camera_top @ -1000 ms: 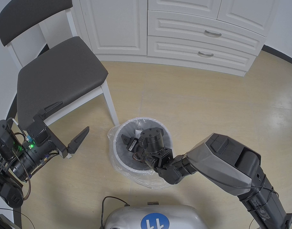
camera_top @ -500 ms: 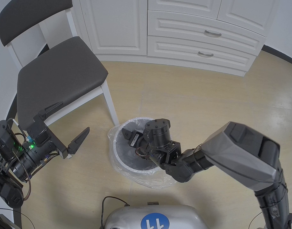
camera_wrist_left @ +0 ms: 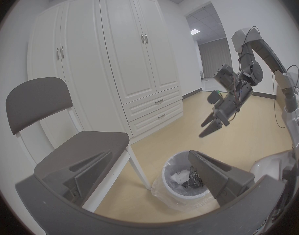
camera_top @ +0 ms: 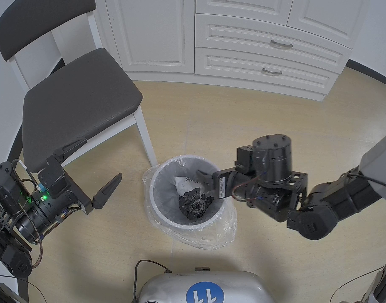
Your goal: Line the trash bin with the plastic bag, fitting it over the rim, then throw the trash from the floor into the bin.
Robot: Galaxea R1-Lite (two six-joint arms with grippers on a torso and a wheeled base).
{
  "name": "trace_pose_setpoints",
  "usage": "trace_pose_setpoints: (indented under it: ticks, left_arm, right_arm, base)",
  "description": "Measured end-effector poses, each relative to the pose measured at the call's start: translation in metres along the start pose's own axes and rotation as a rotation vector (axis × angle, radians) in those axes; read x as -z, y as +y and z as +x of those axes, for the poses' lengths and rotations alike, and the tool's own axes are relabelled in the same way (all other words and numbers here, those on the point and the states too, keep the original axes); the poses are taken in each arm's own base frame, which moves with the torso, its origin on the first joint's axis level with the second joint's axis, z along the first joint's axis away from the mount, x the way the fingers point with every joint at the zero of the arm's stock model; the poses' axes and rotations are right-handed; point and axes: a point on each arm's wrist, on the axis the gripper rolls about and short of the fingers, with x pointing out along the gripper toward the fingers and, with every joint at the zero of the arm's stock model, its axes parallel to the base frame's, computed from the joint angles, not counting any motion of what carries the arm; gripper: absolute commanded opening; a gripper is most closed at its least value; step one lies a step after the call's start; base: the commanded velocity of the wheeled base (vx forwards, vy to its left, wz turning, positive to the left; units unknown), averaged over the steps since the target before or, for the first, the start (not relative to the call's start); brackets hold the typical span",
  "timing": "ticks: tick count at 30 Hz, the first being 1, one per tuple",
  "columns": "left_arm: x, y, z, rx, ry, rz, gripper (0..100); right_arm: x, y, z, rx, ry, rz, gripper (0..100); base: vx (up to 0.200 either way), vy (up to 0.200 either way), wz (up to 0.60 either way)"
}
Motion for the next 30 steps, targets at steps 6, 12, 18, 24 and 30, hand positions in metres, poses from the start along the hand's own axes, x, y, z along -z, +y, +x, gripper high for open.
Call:
trace_pose_setpoints:
  ticks: [6, 12, 18, 24, 30]
  left_arm:
    - [0.001, -0.001, 0.001, -0.022, 0.014, -0.009, 100]
    - [0.004, 0.003, 0.002, -0.105, 0.064, -0.043, 100]
    - [0.006, 0.01, 0.002, -0.294, 0.134, -0.109, 100]
    - [0.0, 0.024, -0.006, -0.431, 0.11, -0.213, 100]
    - [-0.006, 0.036, -0.032, -0.538, 0.081, -0.274, 100]
  right_arm:
    - [0.002, -0.037, -0.028, 0.203, 0.038, -0.188, 100]
    - [0.003, -0.072, -0.054, 0.363, 0.058, -0.202, 100]
    - [-0.009, -0.102, -0.087, 0.449, 0.004, -0.149, 100]
    - [-0.009, -0.113, -0.126, 0.452, -0.072, -0.094, 100]
    - [-0.004, -0.116, -0.17, 0.484, -0.15, -0.04, 100]
  base:
    - [0.0, 0.0, 0.0]
    - [0.0, 0.0, 0.0]
    - [0.0, 0.0, 0.0]
    - [0.0, 0.0, 0.0]
    - [0.0, 0.0, 0.0]
